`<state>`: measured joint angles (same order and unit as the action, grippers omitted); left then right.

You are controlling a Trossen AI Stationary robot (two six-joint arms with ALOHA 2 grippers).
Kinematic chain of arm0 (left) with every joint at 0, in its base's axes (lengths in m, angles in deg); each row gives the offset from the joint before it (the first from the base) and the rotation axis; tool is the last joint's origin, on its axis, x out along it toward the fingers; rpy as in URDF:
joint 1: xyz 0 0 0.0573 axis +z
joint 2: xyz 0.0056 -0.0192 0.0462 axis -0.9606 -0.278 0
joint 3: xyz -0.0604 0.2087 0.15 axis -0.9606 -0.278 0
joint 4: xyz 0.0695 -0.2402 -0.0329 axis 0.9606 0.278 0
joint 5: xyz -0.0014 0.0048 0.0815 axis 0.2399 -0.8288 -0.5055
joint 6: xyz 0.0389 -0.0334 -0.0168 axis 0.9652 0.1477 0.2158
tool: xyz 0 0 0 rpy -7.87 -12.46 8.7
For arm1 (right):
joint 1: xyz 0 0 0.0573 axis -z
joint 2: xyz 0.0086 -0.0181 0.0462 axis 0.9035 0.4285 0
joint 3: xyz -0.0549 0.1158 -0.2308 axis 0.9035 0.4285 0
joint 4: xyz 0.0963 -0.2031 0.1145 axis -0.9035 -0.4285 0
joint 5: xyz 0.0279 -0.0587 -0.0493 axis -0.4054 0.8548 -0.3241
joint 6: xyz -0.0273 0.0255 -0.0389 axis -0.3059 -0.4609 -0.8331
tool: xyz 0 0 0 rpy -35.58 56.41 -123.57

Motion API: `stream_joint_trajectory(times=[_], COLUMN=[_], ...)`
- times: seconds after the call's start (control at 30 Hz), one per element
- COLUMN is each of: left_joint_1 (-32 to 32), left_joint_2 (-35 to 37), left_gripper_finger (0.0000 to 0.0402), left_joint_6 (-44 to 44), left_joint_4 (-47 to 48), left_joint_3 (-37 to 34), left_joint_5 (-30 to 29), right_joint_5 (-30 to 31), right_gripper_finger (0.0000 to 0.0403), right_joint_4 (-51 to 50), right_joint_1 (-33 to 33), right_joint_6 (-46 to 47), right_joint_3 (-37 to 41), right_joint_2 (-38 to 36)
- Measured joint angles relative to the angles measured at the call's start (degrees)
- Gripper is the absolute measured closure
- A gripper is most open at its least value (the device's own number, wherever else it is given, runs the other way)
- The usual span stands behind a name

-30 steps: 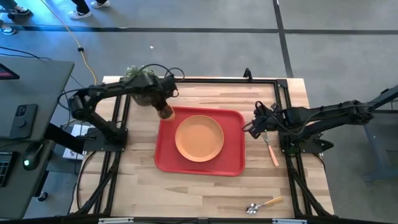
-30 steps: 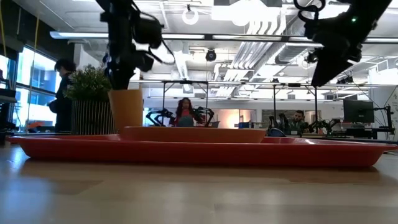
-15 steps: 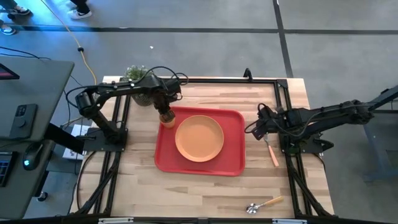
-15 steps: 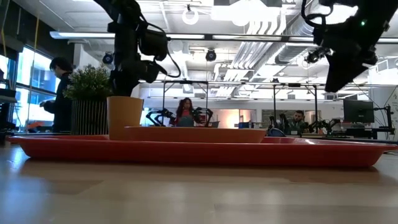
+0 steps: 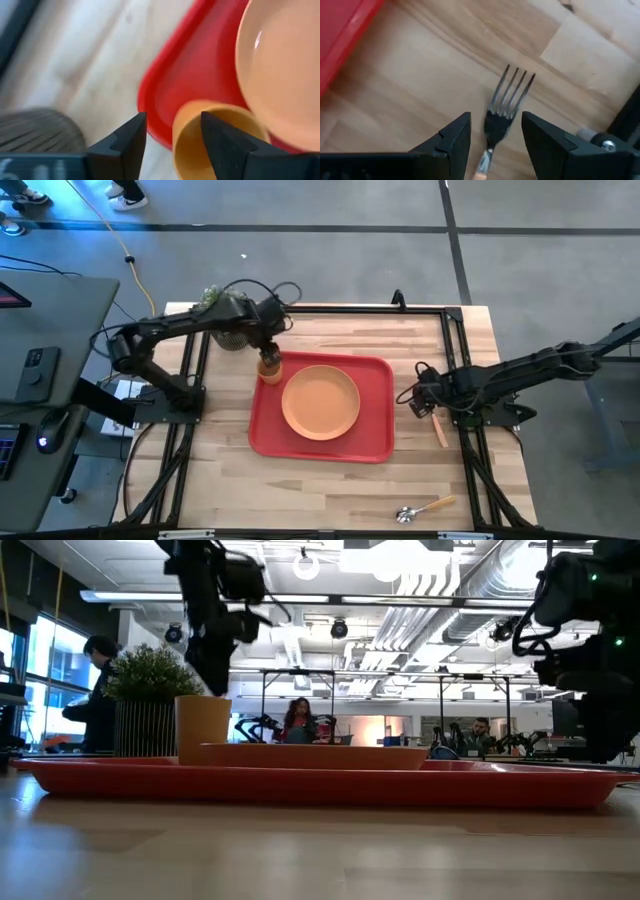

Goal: Pick and place plate/cup/fork/spoon on tray
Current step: Put the orange cup on the red table tray to the top left of the orange plate, then put the orange fork on the red table tray to the right of the orange plate

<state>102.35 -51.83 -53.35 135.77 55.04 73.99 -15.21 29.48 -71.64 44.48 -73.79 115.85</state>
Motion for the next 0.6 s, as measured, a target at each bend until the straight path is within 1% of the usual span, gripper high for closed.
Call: stream_joint_trajectory(times=[0.07,0.13,0.23,0.3,0.43,0.5,0.6], left_joint_1=[0.0,-0.03,-1.3,-2.89,-8.2,-11.49,-15.91], left_joint_2=[2.58,5.22,8.87,10.88,14.45,15.84,16.75], left_gripper_finger=[0.0212,0.0204,0.0202,0.0204,0.0206,0.0206,0.0206], left_joint_6=[0.09,0.09,-0.33,-0.39,-2.73,-3.23,-4.55], left_joint_4=[-2.44,-5.02,-9.57,-11.89,-11.47,-11.74,-13.6], left_joint_3=[0.0,0.0,-0.01,-0.04,-0.11,-0.11,-0.13], left_joint_5=[-0.88,-1.13,-1.35,-1.26,-1.61,-4.18,-9.84], right_joint_5=[-0.3,-2.13,-4.2,-5.68,-7.33,-7.69,-8.23], right_gripper_finger=[0.0235,0.0235,0.0235,0.0235,0.0235,0.0235,0.0241], right_joint_4=[1.27,0.83,0.89,0.69,0.91,1.08,1.2], right_joint_1=[0.12,0.61,0.73,0.5,-0.94,-1.27,-1.32], right_joint_6=[-0.47,-2.09,-4.38,-6.16,-6.73,-6.66,-6.98], right_joint_3=[0.57,0.77,0.81,0.81,0.79,0.68,0.28], right_joint_2=[0.25,1.24,2.95,4.62,7.83,9.53,11.1])
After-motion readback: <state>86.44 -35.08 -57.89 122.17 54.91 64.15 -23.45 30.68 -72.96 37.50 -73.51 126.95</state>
